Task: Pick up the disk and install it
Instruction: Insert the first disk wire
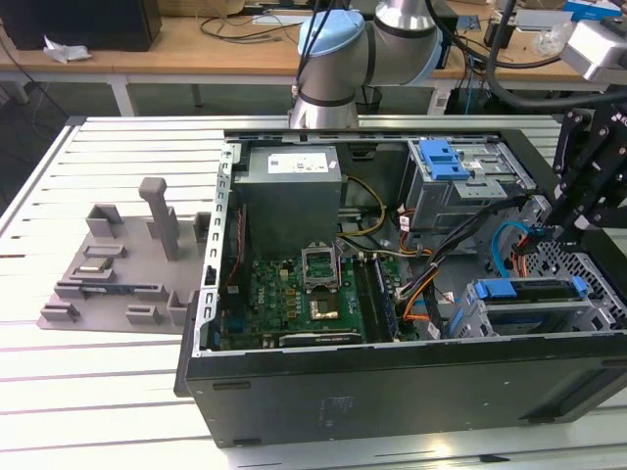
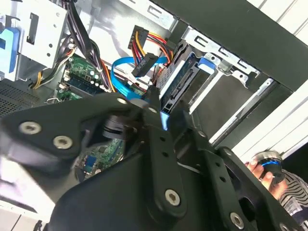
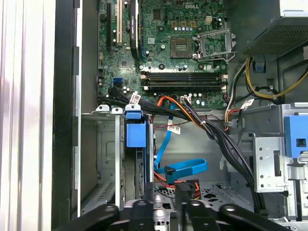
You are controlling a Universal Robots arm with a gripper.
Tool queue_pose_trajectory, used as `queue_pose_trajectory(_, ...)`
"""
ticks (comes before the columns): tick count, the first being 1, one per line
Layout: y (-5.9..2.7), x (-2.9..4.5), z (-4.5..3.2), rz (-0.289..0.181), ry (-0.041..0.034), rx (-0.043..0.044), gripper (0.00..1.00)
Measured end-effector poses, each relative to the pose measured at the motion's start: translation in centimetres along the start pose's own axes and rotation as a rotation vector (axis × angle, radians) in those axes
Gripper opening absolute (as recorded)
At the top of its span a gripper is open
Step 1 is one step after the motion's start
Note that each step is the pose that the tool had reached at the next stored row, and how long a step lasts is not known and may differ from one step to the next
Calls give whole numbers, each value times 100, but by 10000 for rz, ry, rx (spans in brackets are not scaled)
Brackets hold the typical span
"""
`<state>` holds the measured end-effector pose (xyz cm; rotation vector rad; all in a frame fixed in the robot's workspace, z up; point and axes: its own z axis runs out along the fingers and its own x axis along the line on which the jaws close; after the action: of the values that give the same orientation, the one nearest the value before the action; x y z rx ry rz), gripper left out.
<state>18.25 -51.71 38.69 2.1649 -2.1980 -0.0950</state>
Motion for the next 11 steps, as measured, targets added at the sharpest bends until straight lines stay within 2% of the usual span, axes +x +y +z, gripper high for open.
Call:
queue_pose_trajectory(1,0,-2,1,0,2,0,36)
queue_pose_trajectory(2,-3,-6,2,-1,2,0,36)
queue_pose_trajectory(4,-33,-64,8,3,47,-5,36)
queue_pose_trajectory(5,-77,-157,29,8,95,-21,36)
queue_pose_trajectory(6,-124,-272,81,15,183,-44,36)
queue_pose_trajectory(7,-133,-315,112,19,243,-51,36)
queue_pose_trajectory(9,-138,-345,168,32,363,-53,36)
queue_pose_trajectory(11,-144,-345,223,32,393,-52,36)
